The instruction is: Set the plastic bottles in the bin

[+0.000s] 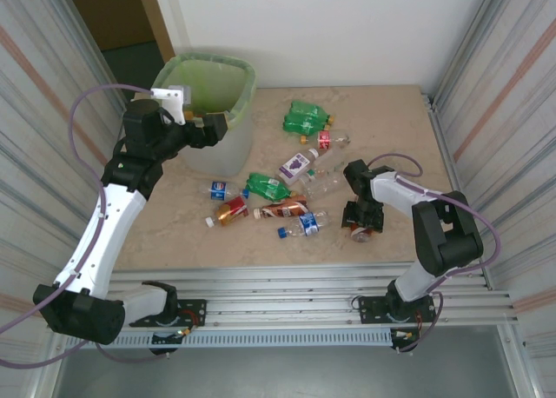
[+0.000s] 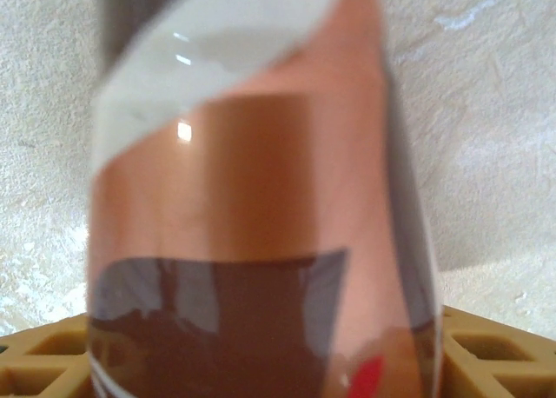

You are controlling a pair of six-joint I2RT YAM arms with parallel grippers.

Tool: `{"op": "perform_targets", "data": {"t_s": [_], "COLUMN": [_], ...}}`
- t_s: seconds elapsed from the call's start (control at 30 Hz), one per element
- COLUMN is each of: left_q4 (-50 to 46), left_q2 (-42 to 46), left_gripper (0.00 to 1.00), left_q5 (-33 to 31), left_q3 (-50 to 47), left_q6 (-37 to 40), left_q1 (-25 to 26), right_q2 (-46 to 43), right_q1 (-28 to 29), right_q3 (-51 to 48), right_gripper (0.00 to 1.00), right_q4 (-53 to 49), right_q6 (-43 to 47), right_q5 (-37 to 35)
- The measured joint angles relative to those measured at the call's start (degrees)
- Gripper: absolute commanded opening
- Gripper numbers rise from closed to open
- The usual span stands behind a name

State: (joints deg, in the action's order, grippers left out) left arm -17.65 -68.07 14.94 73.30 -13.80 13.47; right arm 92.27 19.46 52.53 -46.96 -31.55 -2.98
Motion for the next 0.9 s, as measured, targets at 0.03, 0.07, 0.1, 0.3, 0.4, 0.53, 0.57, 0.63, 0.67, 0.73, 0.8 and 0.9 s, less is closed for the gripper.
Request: {"op": "perform_targets", "data": {"t_s": [0.03,0.07,0.1,0.3,0.4,0.53,0.57,0.63,0.67,0.73,0.8,0.9], "left_q4": [0.0,-0.02,-0.02,0.04,0.48,1.29,1.29,1.31,1.33,1.44,1.49,1.7], "left_q2": [0.0,0.0,0.0,0.0,0.0,0.0,0.0,-0.07,-0.15,-0.57,-1.53,-3.54], "left_gripper": [0.99,0.99,0.99,0.99,0.99,0.99,0.99,0.99,0.99,0.99,0.99,0.99], "left_q5": [-0.02,-0.04,-0.13,-0.46,-0.35,0.92,1.18,1.6,1.7,1.95,2.34,3.82], "left_q3": [-0.04,-0.07,-0.11,-0.2,-0.22,-0.22,-0.22,-0.2,-0.2,-0.02,0.81,3.1], "left_q6": [-0.09,-0.24,-0.5,-1.7,-2.4,-3.06,-3.19,-3.28,-3.45,-3.63,-3.65,-3.63], "left_q1": [0.0,0.0,0.0,0.0,0.0,0.04,0.13,0.61,1.11,2.47,4.42,7.56], "right_q2": [0.0,-0.04,-0.15,-3.93,-8.98,-18.88,-21.81,-26.88,-29.35,-33.48,-37.48,-40.65], "right_q1": [0.0,0.0,0.0,0.55,2.32,5.95,6.82,8.13,8.68,9.55,10.54,11.67], "right_q3": [-0.13,-0.28,-0.28,-0.96,-1.25,-1.38,-1.4,-1.46,-1.49,-1.81,-2.75,-3.19], "right_gripper": [0.6,0.58,0.56,0.47,0.45,0.41,0.4,0.39,0.39,0.38,0.37,0.35], "right_q4": [0.24,0.44,0.46,0.55,0.63,2.49,3.52,5.84,7.37,11.04,15.69,22.23], "right_q6": [-0.15,-0.39,-0.66,-1.46,-1.51,-1.44,-1.44,-1.36,-1.2,-0.92,-0.55,0.79], "right_q5": [0.0,-0.04,-0.11,-2.69,-5.18,-7.8,-8.15,-8.81,-9.07,-9.29,-9.25,-8.55]}}
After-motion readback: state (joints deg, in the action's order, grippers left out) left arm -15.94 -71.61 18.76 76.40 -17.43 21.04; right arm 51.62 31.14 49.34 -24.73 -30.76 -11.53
